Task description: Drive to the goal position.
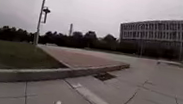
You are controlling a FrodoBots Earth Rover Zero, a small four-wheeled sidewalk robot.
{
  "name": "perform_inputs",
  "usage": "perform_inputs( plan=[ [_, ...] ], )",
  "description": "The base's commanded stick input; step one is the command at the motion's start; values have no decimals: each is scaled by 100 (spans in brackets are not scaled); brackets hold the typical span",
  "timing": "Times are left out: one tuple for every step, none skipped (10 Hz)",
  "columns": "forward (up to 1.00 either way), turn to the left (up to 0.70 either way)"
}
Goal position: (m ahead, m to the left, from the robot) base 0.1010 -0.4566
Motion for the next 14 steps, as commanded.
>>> perform_inputs(
  plan=[
    [0,-100],
    [0,-100],
    [0,-100],
    [0,-100],
    [0,-100],
    [0,-100],
    [0,-100],
    [0,-100],
    [0,-100],
    [0,-100],
    [0,-100],
    [0,-100],
    [0,-100],
    [0,-100]
  ],
)
